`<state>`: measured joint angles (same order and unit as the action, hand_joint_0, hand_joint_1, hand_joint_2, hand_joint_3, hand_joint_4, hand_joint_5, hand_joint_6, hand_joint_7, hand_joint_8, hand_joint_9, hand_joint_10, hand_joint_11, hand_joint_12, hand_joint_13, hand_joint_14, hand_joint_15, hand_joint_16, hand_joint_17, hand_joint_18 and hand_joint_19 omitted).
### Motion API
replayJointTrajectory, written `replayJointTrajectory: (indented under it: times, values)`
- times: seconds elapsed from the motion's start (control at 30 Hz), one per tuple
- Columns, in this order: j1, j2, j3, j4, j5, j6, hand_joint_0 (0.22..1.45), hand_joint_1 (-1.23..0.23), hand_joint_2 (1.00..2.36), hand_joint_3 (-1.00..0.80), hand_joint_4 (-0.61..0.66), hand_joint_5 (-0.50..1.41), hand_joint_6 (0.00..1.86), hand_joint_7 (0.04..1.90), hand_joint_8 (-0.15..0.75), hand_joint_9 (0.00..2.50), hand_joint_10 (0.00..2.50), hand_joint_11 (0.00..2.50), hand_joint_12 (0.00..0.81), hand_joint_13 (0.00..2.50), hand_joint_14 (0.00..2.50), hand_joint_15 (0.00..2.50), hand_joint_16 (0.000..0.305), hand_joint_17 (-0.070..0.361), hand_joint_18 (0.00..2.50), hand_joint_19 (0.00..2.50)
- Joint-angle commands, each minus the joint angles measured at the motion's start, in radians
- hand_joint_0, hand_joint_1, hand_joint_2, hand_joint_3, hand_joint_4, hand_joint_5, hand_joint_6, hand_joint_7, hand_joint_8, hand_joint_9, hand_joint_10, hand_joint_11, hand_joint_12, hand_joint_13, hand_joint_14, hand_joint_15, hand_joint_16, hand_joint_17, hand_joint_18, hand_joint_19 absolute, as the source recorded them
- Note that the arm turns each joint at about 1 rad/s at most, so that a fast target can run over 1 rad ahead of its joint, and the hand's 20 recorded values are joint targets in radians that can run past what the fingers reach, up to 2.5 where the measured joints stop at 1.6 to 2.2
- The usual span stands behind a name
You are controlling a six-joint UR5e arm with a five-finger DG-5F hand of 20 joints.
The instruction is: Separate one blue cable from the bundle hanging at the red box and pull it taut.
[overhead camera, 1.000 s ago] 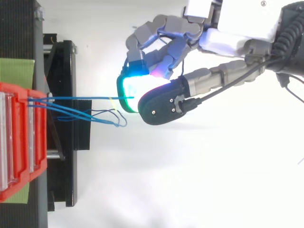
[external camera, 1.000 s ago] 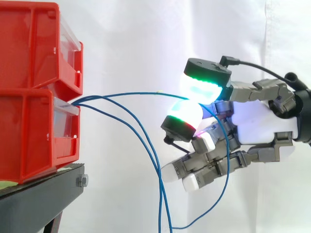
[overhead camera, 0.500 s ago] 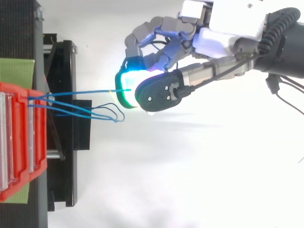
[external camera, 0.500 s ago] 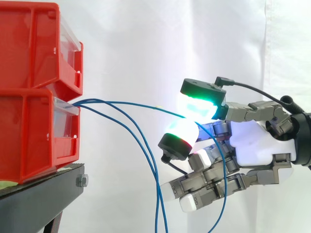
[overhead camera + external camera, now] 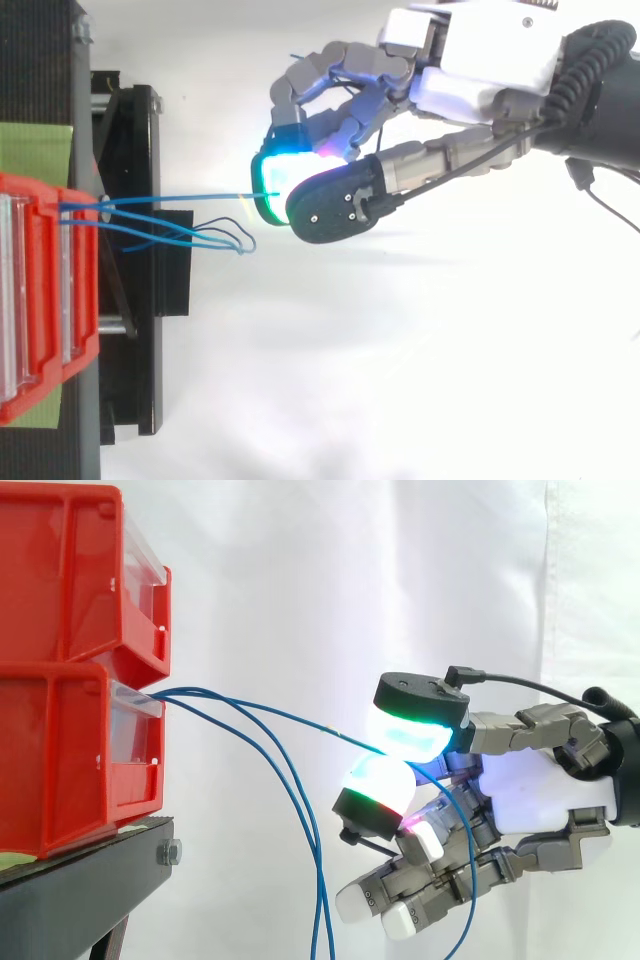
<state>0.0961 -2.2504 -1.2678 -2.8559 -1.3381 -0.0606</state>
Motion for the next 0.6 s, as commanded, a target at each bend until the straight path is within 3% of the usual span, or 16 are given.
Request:
replayJointTrajectory:
  times: [0.0,0.57]
  values:
    - [0.001,0.0,0.001,0.001,0.0,-0.013,0.71,-0.74,1.02,-0.17,-0.03,-0.18,0.98,1.31,0.302,1.03,0.02,0.74,0.297,0.57,0.01,0.23,0.037,0.083,0.47,0.37]
    - [0.001,0.0,0.001,0.001,0.002,-0.013,0.7,-0.74,1.02,-0.14,-0.02,-0.18,0.98,1.33,0.354,0.96,0.02,0.5,0.284,0.57,0.01,0.22,0.035,0.079,0.43,0.32]
